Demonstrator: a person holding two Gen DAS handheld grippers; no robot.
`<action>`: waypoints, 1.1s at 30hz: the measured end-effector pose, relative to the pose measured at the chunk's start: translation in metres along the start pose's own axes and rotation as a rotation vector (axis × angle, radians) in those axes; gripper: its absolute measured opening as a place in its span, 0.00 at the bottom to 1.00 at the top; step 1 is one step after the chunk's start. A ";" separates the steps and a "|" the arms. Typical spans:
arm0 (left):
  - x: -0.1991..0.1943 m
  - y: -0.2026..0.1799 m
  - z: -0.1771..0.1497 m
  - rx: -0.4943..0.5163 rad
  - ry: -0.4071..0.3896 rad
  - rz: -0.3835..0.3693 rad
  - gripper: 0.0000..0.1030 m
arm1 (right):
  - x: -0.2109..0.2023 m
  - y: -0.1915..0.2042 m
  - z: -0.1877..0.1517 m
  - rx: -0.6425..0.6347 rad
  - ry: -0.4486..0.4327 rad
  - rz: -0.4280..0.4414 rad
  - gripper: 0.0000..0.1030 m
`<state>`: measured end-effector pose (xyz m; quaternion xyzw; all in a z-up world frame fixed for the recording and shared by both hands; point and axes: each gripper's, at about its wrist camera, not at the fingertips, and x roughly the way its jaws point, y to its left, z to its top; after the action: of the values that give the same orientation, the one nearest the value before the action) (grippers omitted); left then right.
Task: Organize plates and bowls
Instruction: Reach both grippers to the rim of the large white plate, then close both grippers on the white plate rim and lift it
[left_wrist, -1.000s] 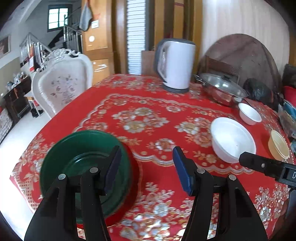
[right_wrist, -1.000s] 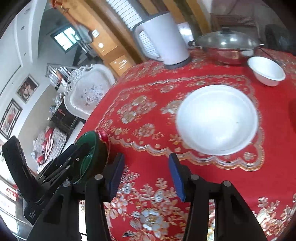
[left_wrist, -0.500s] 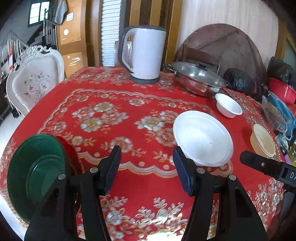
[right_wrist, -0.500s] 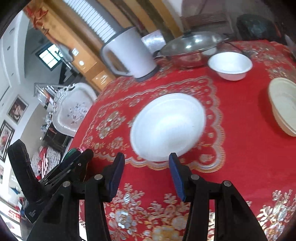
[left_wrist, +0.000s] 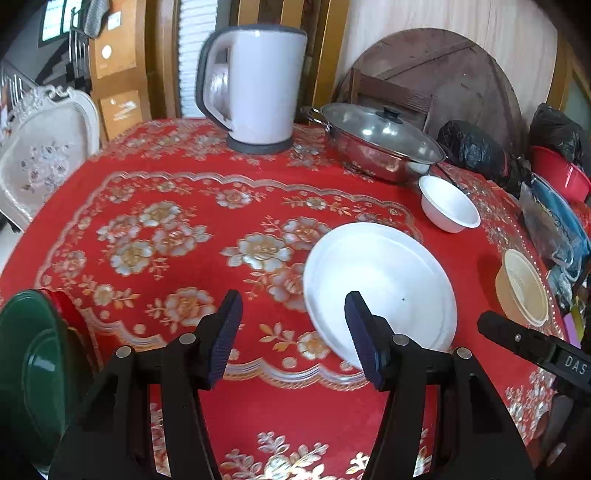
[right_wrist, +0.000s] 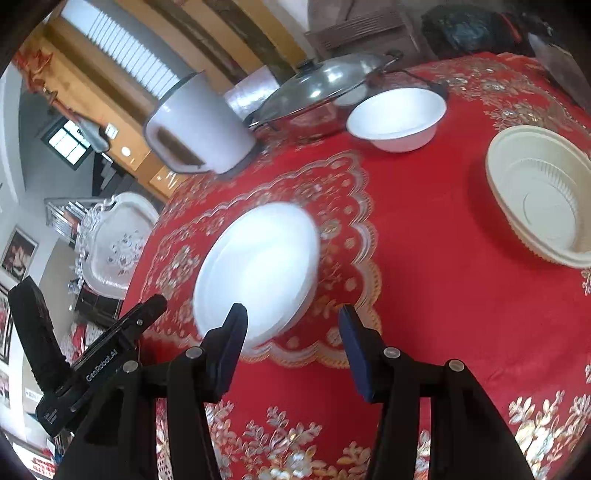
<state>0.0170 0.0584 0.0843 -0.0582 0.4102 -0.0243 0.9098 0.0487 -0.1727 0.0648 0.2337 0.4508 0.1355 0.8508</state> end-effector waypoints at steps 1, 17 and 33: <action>0.004 0.000 0.002 -0.007 0.012 -0.007 0.56 | 0.002 -0.002 0.002 0.006 0.000 -0.001 0.50; 0.053 -0.009 0.009 0.031 0.103 0.040 0.56 | 0.046 0.004 0.025 -0.052 0.055 -0.019 0.50; 0.075 -0.020 0.008 0.073 0.141 0.053 0.56 | 0.056 0.000 0.027 -0.093 0.075 -0.055 0.50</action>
<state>0.0725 0.0319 0.0359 -0.0122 0.4735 -0.0190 0.8805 0.1029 -0.1555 0.0382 0.1762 0.4817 0.1415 0.8467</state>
